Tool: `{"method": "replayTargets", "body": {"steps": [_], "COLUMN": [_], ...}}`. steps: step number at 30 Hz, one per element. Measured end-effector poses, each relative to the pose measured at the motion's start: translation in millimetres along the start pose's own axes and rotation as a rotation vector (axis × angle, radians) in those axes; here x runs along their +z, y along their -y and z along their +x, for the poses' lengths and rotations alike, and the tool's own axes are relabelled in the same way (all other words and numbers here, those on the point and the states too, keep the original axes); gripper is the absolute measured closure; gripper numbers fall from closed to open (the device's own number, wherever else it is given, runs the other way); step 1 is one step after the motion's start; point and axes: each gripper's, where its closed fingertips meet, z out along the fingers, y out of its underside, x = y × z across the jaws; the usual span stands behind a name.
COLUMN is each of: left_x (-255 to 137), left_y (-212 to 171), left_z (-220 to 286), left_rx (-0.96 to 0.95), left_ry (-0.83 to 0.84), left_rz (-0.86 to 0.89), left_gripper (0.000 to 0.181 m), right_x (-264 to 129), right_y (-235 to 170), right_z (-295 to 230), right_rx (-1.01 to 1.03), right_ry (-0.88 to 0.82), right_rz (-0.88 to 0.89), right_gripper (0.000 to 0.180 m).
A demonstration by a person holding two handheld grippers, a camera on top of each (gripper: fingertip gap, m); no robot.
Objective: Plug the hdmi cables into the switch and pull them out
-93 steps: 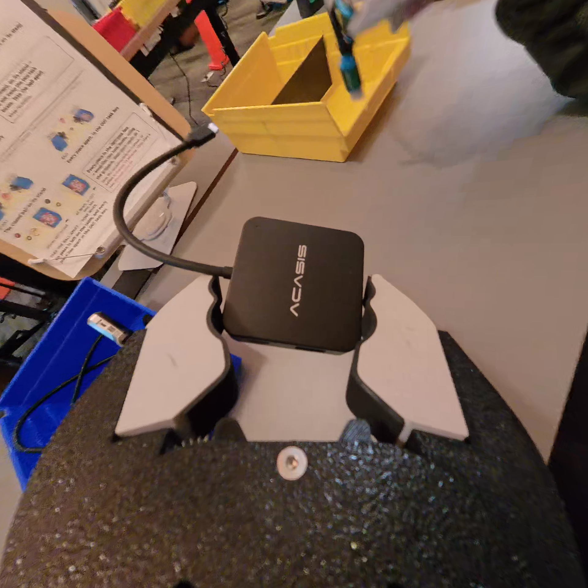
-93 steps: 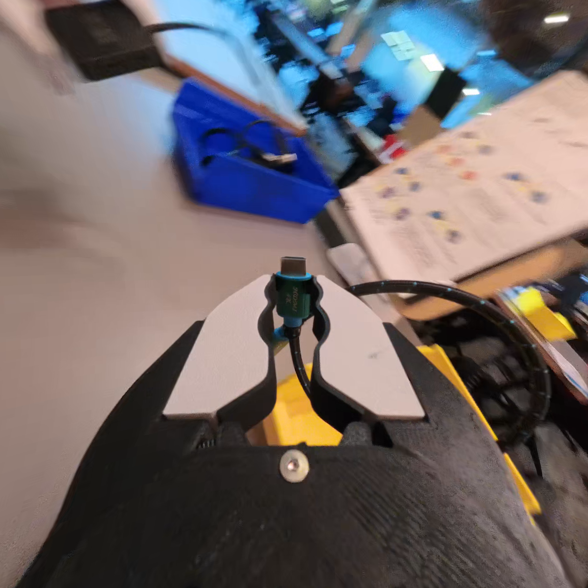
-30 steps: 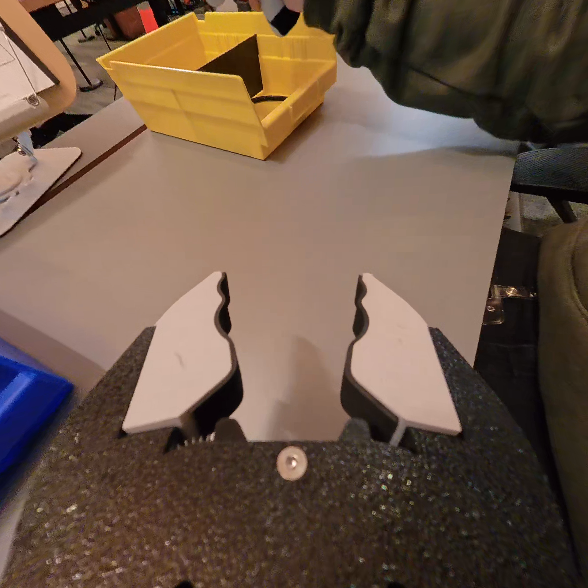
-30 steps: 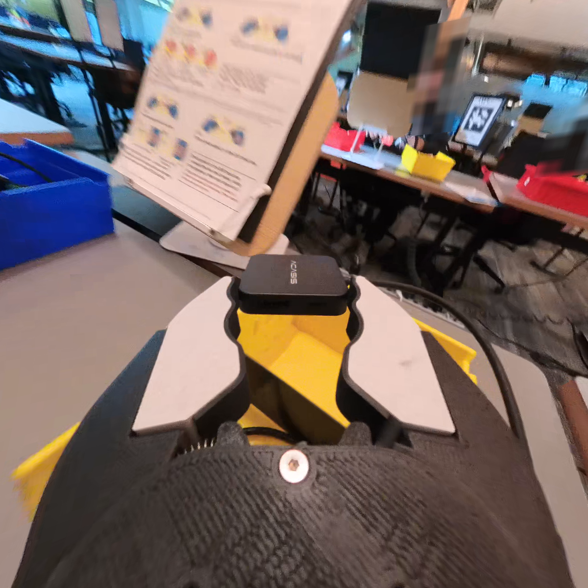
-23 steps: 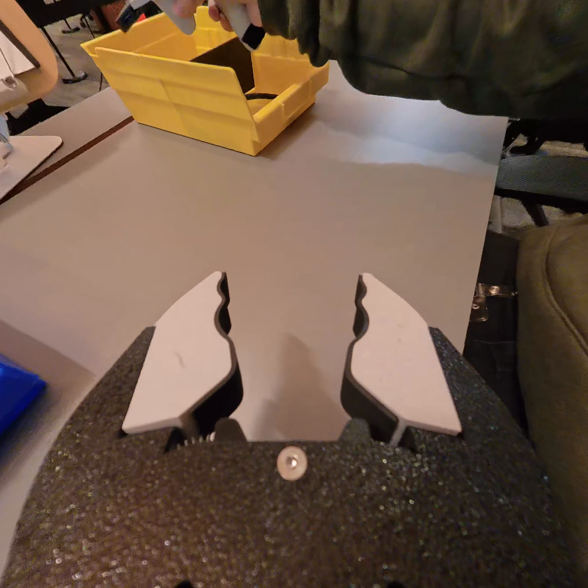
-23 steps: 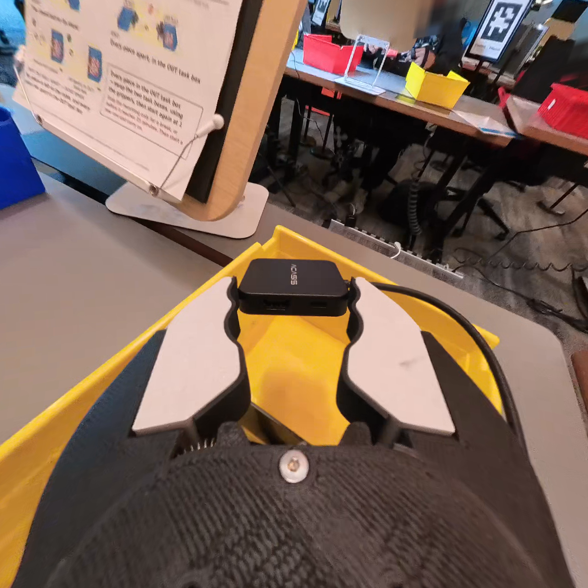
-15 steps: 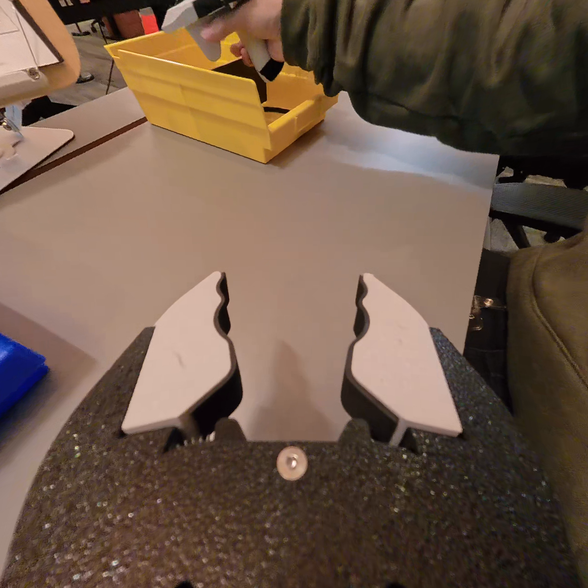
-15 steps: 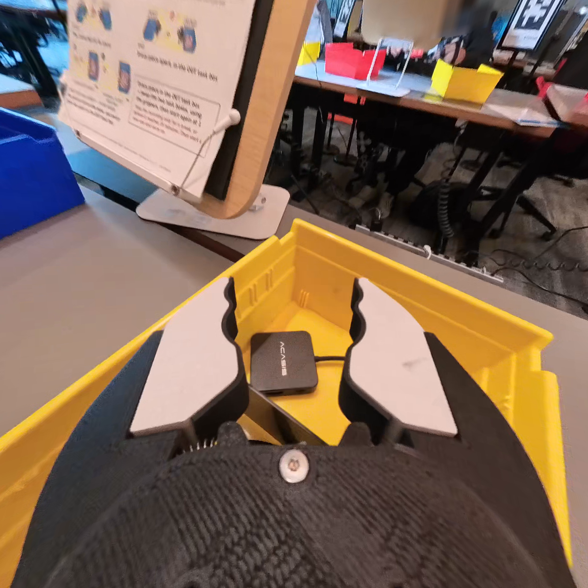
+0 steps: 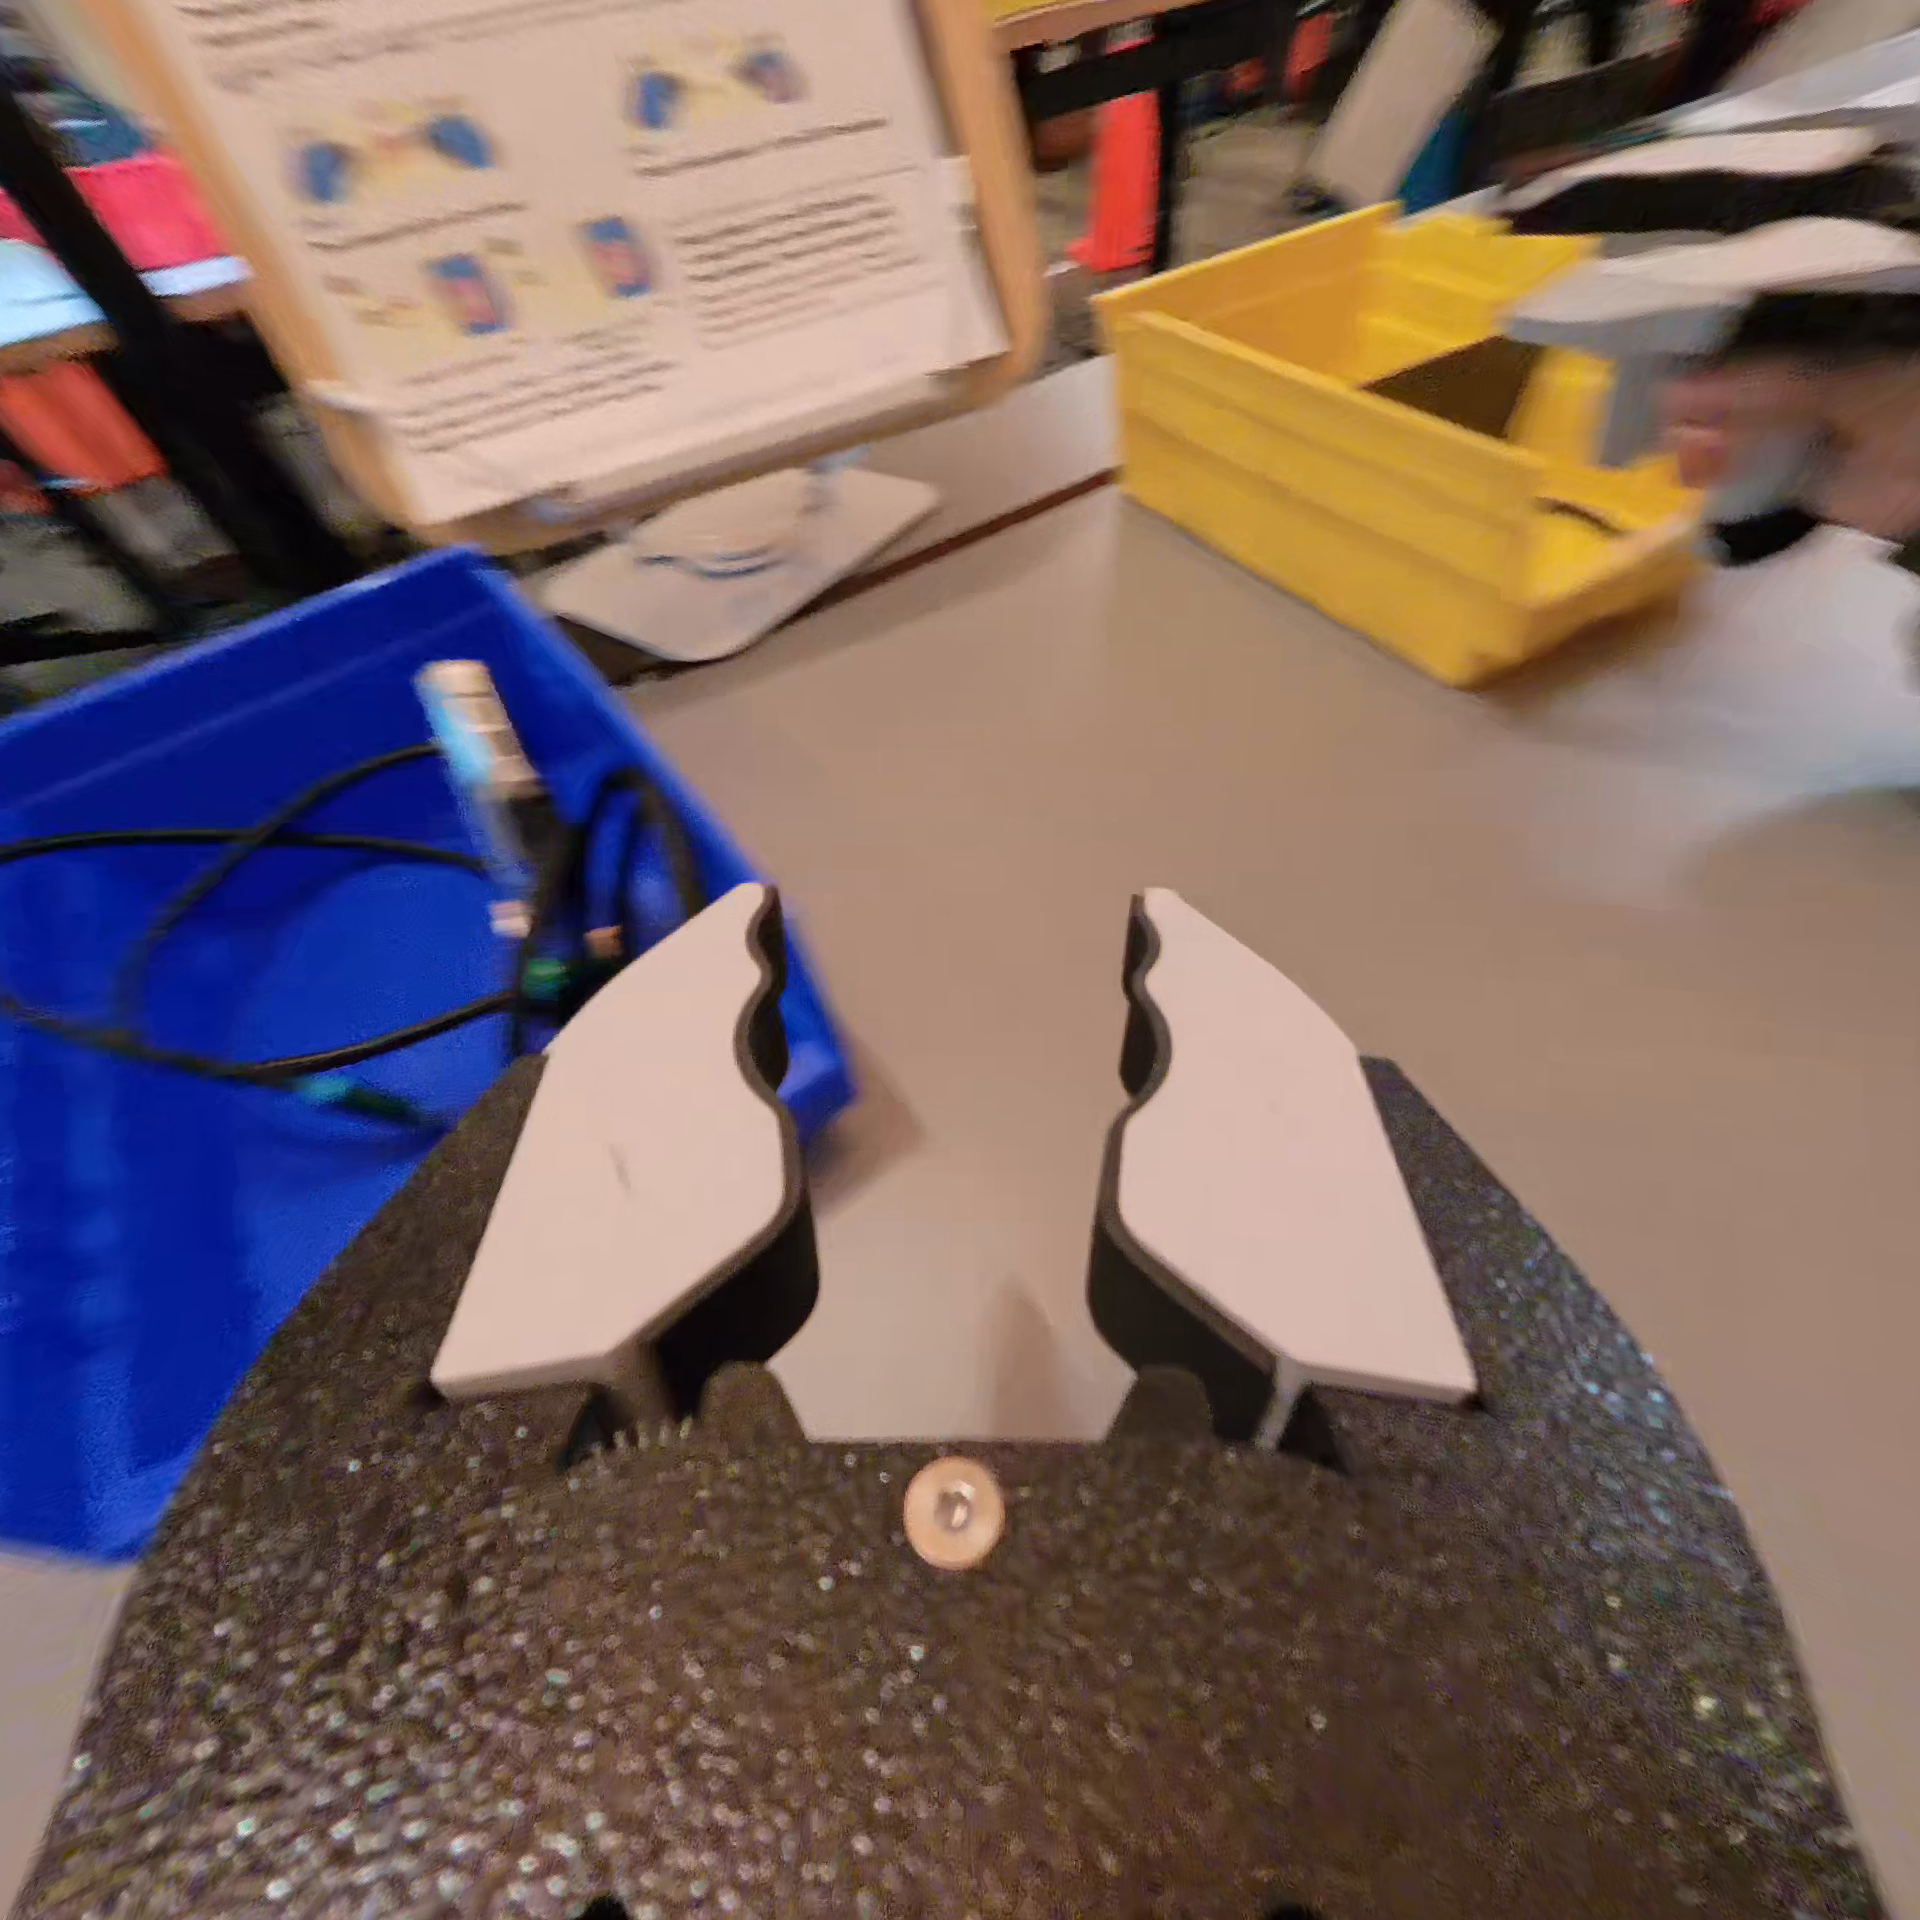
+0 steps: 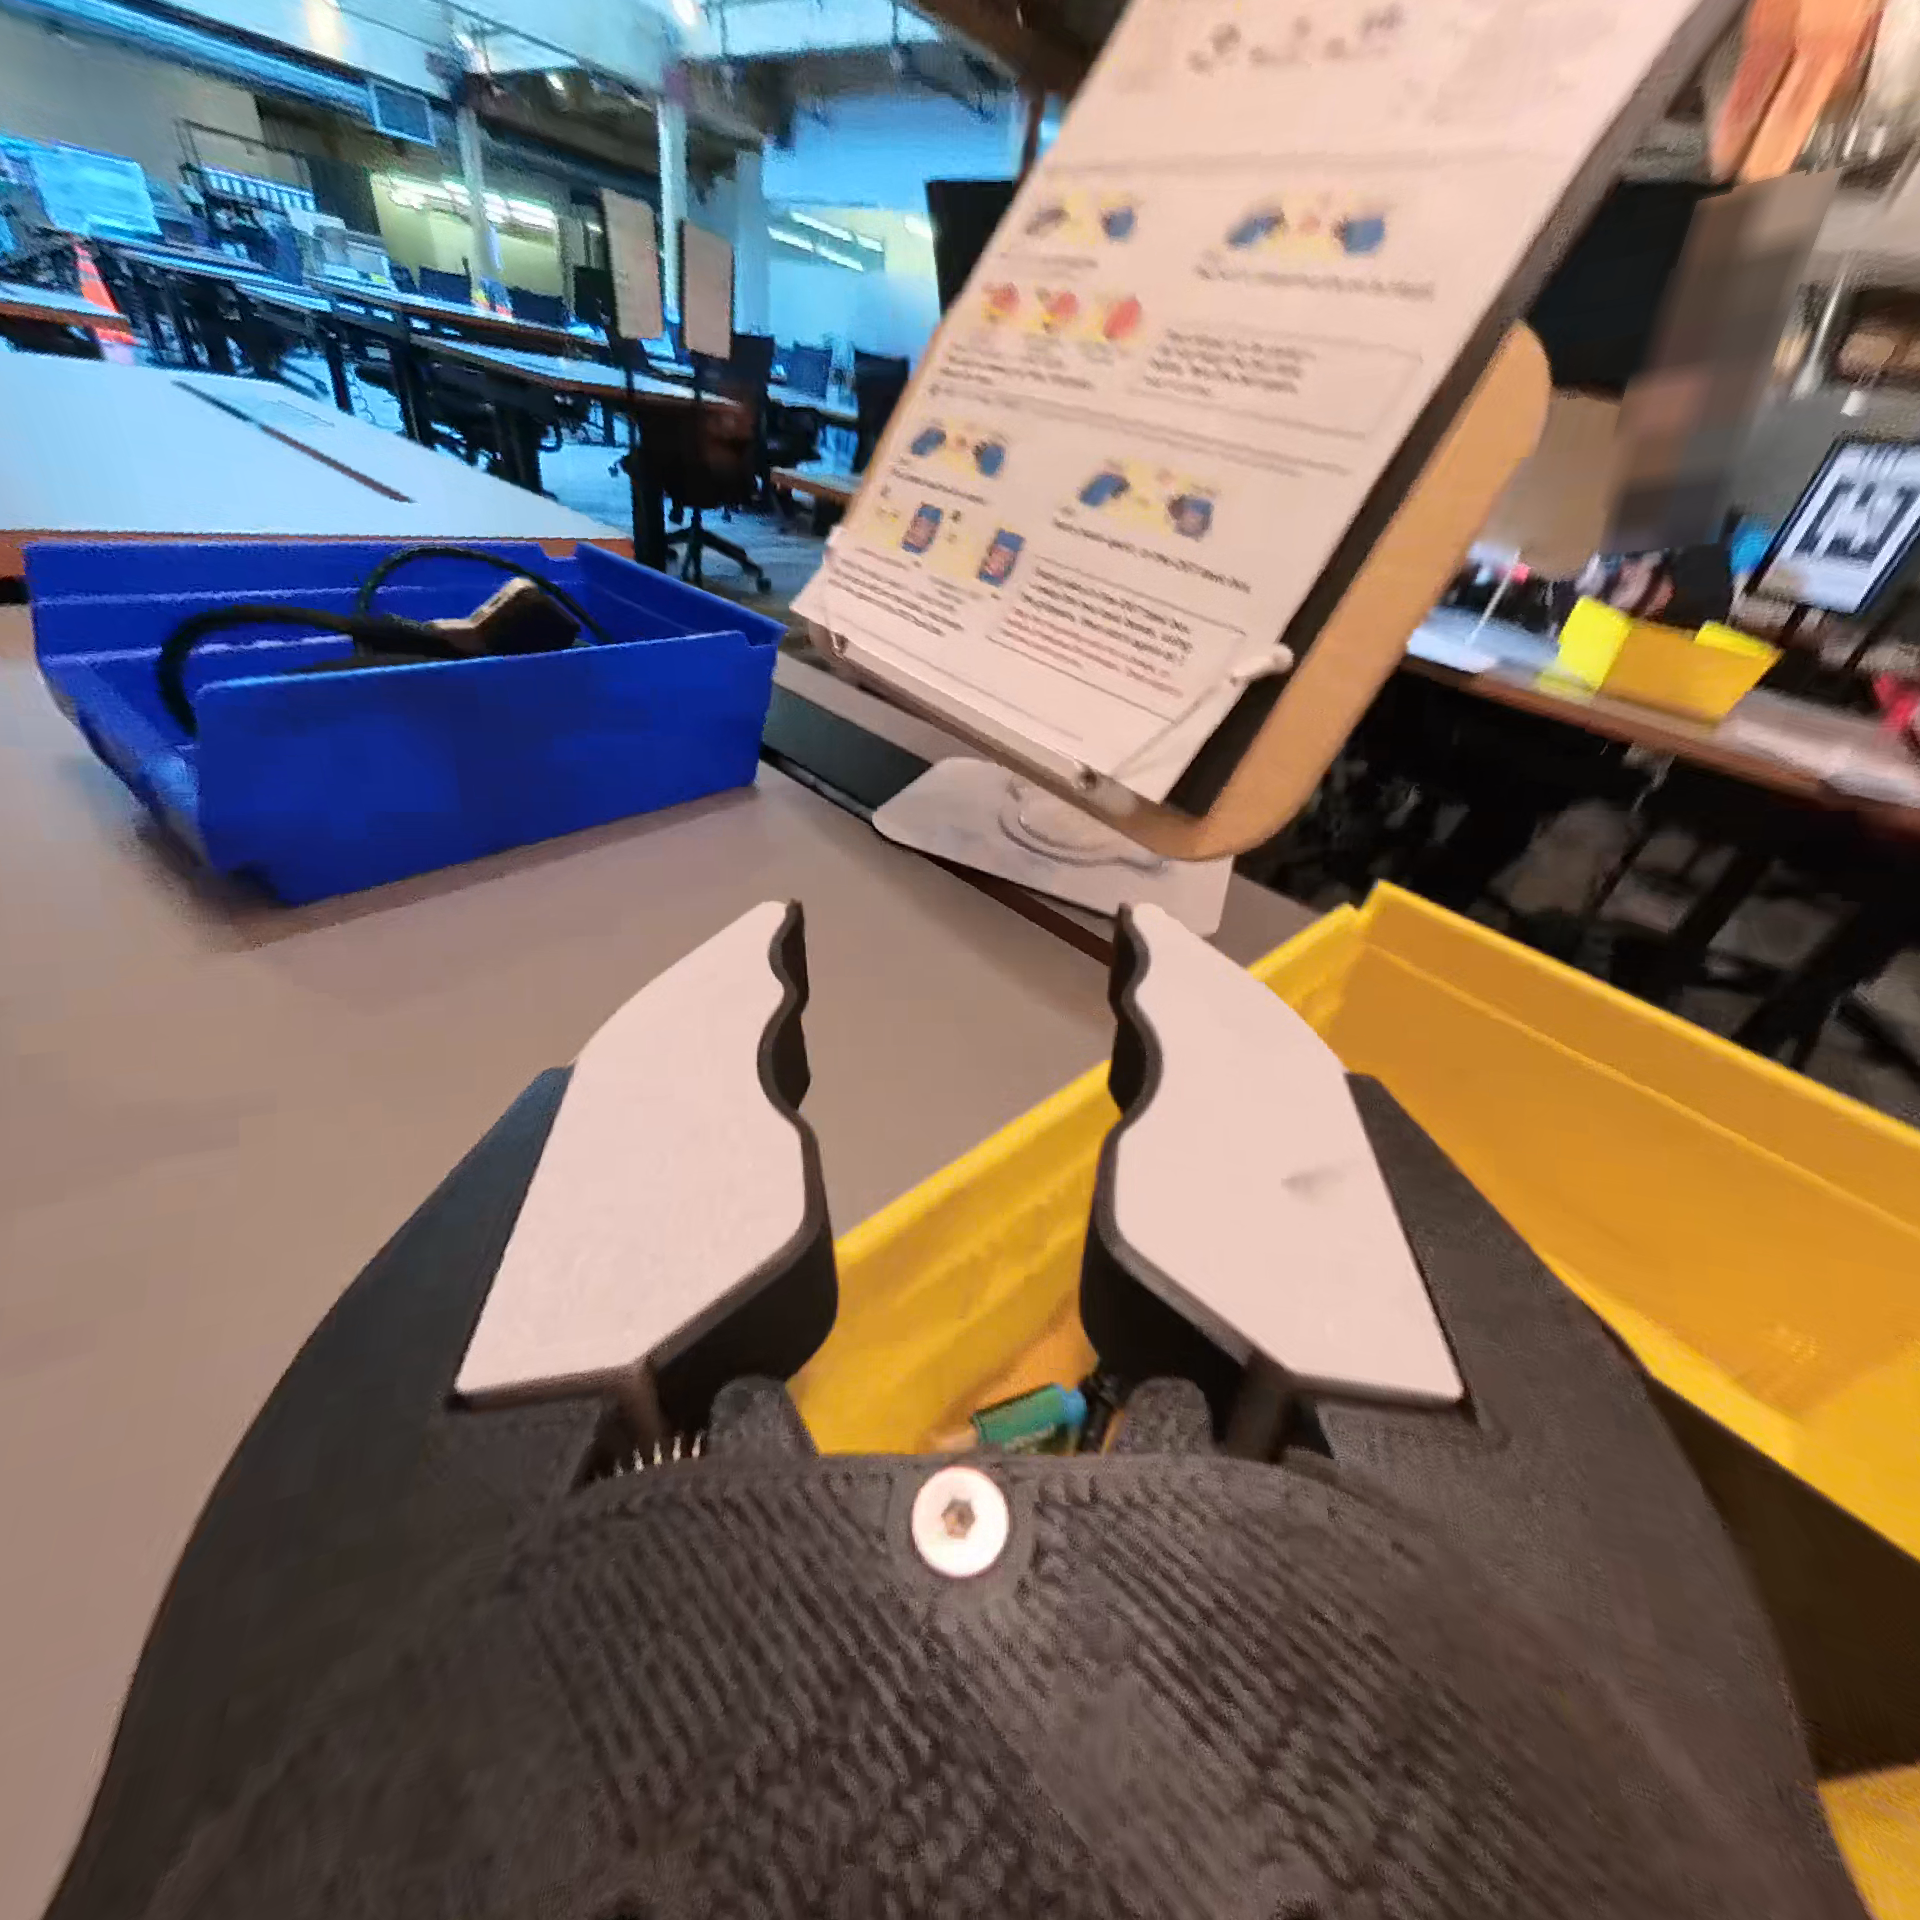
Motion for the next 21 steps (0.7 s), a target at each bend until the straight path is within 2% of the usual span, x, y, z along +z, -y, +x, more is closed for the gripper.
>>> {"method": "replayTargets", "body": {"steps": [3,10,16,18,21], "left_x": [5.1,57.6,98.9,105.6,100.3], "left_y": [-0.9,-26.0,-42.5,-48.1,-43.8], "left_z": [-49.7,-97.5,-120.2,-117.6,-127.6], "left_rx": [0.008,0.043,-0.044,-0.074,0.003], "left_ry": [0.140,0.180,0.207,0.164,0.226], "left_rz": [-0.147,-0.471,-0.595,-0.626,-0.617], "left_gripper": [0.121,0.126,0.133,0.152,0.159], "right_x": [4.6,11.6,12.1,12.2,11.9], "right_y": [2.4,-7.0,-11.4,-13.6,-13.1], "right_z": [-23.4,-51.4,-59.2,-59.4,-60.7], "right_rx": [-0.102,-0.214,-0.257,-0.266,-0.269], "right_ry": [0.036,0.132,0.166,0.168,0.171], "right_rz": [0.056,-0.020,-0.046,-0.060,-0.059], "right_gripper": [0.130,0.129,0.129,0.129,0.129]}}
